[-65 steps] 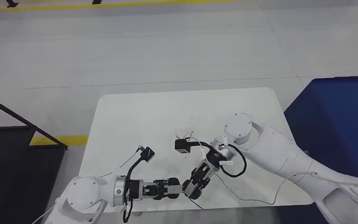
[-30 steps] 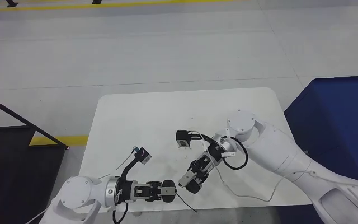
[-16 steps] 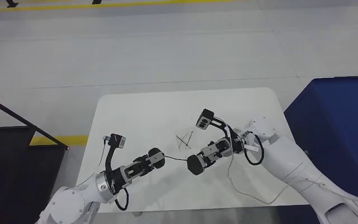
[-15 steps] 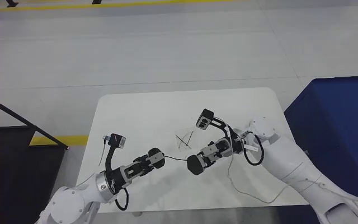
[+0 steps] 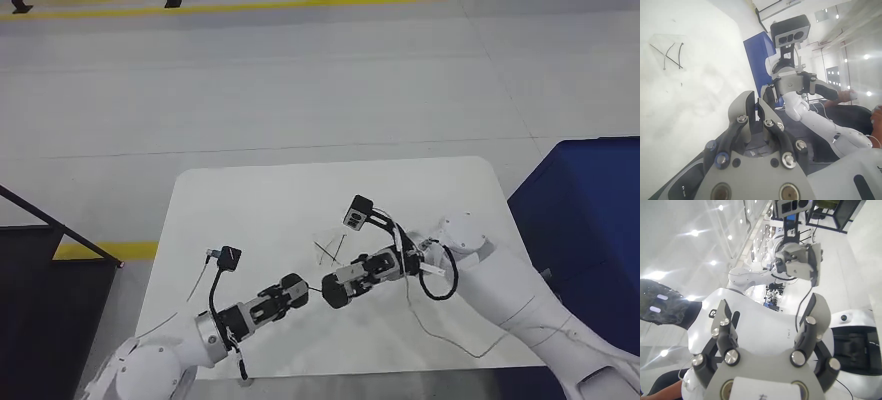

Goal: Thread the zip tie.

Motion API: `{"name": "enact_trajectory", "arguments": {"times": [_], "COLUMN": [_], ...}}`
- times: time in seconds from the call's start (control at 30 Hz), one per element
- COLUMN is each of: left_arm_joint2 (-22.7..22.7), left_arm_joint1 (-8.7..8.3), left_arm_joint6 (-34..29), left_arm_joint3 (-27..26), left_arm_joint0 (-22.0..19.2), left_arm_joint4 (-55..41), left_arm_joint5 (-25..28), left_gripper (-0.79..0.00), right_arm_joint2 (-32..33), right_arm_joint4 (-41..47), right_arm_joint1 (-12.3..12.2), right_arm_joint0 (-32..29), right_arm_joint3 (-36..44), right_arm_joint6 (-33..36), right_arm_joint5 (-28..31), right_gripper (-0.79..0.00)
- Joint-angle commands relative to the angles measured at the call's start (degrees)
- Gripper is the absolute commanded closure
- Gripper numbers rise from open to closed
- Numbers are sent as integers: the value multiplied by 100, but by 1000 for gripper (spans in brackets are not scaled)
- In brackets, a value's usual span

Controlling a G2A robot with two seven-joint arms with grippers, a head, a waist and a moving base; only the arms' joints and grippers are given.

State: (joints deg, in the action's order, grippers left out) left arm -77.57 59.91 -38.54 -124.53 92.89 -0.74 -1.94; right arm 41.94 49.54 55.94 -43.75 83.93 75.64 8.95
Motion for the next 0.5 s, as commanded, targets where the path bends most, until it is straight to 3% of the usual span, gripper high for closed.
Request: {"name": "enact_trajectory", "arguments": {"times": [0.0, 0.23, 0.33, 0.47], "left_arm_joint2": [-32, -108, -142, -164], "left_arm_joint1": [-2, -15, -21, -26], "left_arm_joint6": [57, -93, -113, -112], "left_arm_joint3": [-64, -152, -156, -140], "left_arm_joint0": [25, 95, 100, 110], "left_arm_joint4": [2, -231, -250, -273], "left_arm_joint5": [-66, -107, -118, -114], "left_gripper": [0, 0, 0, 0], "right_arm_joint2": [-2, -44, -28, 18], "right_arm_joint4": [-380, -1140, -1015, -846], "right_arm_joint1": [5, 46, 83, 118], "right_arm_joint0": [17, -7, -22, -43], "right_arm_joint3": [15, 80, 72, 56], "right_arm_joint6": [-176, -556, -486, -329], "right_arm_joint5": [-54, -199, -147, -134], "right_gripper": [-336, -289, -188, -182]}}
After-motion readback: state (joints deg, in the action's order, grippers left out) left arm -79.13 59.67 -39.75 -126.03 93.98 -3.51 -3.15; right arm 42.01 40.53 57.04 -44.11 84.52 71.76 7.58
